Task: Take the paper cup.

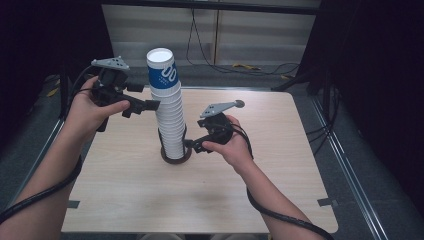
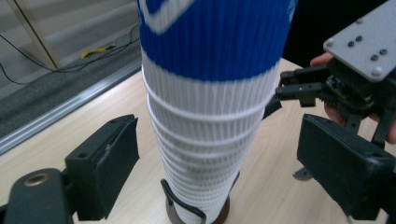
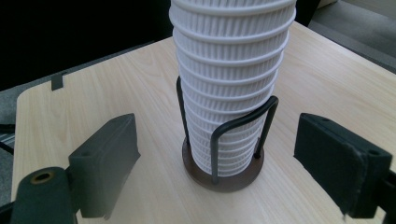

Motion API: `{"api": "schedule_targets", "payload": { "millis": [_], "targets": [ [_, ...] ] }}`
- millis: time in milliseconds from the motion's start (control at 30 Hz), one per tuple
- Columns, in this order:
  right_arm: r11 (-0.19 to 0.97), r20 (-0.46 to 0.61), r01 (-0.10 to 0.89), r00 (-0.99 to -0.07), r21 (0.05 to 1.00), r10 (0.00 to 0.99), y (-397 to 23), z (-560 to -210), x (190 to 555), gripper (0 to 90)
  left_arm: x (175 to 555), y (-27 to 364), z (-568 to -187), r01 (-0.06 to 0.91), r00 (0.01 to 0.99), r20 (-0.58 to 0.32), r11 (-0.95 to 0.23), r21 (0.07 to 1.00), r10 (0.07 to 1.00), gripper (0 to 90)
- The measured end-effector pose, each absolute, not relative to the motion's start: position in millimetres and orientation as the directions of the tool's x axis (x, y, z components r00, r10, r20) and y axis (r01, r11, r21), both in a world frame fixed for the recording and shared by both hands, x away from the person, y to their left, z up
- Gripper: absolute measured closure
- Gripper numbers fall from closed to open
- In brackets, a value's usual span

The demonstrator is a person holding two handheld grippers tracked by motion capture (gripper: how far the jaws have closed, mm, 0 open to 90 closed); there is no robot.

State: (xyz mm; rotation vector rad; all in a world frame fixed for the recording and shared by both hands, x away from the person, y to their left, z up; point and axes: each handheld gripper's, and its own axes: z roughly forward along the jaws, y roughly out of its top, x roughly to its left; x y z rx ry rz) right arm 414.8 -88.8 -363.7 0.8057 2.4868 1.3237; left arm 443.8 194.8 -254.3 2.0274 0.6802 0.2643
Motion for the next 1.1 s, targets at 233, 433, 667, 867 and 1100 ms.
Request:
{"api": "schedule_targets", "payload": {
  "millis": [233, 433, 667, 867, 1100],
  "targets": [
    [0.447, 0.068, 0.371, -0.825, 0.814, 0.561, -90, -362, 416, 12.9, 452, 188, -243, 0.355, 0.823, -0.093, -0.380, 0.854, 0.560, 12.4],
    [0.449, 0.062, 0.366, -0.826, 0.815, 0.561, -92, -360, 418, 12.9, 459, 175, -238, 0.345, 0.834, -0.082, -0.401, 0.848, 0.545, 9.3],
    [0.453, 0.055, 0.359, -0.829, 0.816, 0.557, -89, -355, 419, 12.9, 465, 166, -237, 0.348, 0.829, -0.082, -0.394, 0.851, 0.553, 7.1],
    [0.453, 0.050, 0.352, -0.830, 0.819, 0.555, -86, -350, 421, 12.8, 469, 163, -236, 0.354, 0.826, -0.096, -0.379, 0.855, 0.556, 7.0],
    [0.447, 0.044, 0.343, -0.830, 0.826, 0.556, -79, -340, 424, 12.6, 470, 161, -236, 0.350, 0.821, -0.093, -0.368, 0.861, 0.564, 11.1]
  ]
}}
